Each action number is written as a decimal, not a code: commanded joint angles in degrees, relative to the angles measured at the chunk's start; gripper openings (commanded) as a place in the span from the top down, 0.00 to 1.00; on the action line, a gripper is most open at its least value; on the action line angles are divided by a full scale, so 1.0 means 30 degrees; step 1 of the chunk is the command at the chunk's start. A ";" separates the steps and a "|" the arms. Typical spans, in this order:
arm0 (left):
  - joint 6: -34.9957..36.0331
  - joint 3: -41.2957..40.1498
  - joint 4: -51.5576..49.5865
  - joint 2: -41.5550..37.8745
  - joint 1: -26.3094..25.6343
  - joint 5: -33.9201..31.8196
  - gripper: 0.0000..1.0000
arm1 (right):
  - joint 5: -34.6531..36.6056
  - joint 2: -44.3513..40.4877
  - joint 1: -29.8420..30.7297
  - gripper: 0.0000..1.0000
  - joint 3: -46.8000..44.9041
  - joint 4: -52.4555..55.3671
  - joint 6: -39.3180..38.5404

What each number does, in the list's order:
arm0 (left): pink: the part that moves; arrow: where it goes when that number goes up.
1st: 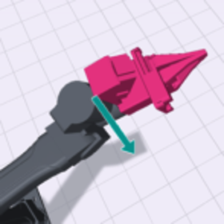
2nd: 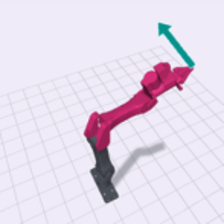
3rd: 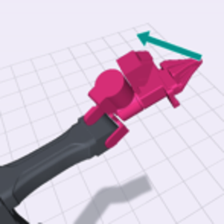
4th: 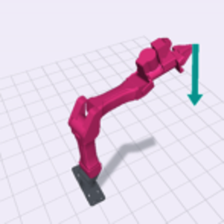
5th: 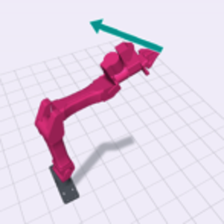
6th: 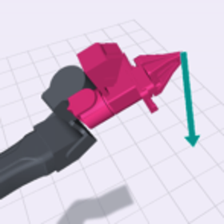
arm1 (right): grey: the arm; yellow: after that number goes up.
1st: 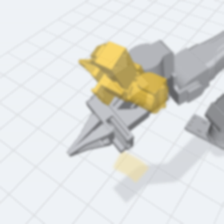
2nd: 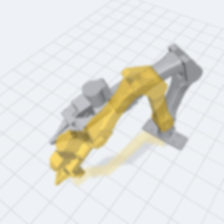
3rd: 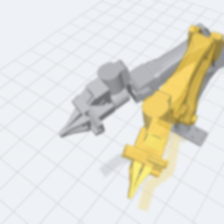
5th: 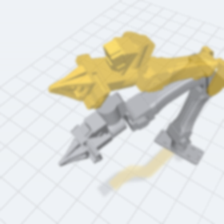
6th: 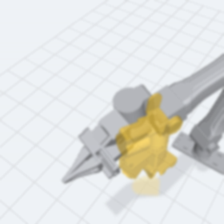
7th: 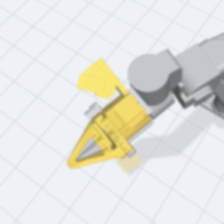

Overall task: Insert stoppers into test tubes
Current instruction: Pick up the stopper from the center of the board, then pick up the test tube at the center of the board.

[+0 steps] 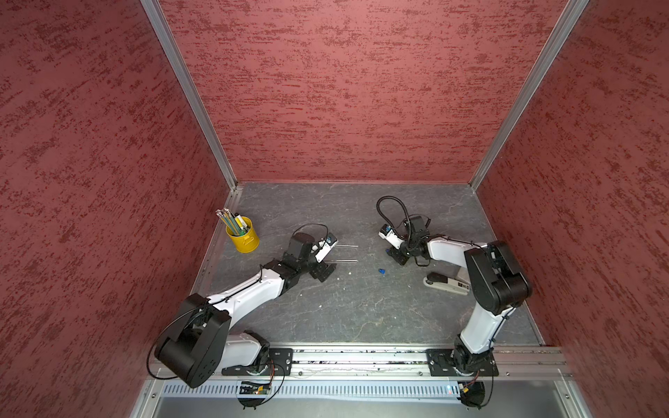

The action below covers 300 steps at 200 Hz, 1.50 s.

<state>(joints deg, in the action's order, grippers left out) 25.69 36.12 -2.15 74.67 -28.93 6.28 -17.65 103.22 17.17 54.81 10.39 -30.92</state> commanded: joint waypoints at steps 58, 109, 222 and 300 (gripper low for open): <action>0.4077 0.1760 -0.1980 0.0137 0.0821 0.3156 0.00 | 0.0265 -0.1528 0.0093 0.85 -0.0372 0.0136 -0.0421; 0.7512 0.4960 -0.5633 0.2200 0.2957 0.6418 0.04 | 0.0116 -0.1594 0.0223 0.85 -0.0163 0.0110 -0.0329; 1.4347 1.0260 -0.8568 0.7833 0.4004 0.7524 0.33 | 0.0285 -0.1648 0.0519 0.85 0.0131 0.0227 -0.0448; 1.6513 1.1807 -0.8550 1.0611 0.3762 0.7103 0.51 | 0.0397 -0.1621 0.0658 0.85 0.0539 0.0536 -0.0398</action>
<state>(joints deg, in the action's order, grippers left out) 72.29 69.38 -26.59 104.55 -17.43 26.94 -17.32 99.74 18.72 54.70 10.76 -31.57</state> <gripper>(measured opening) 0.513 0.160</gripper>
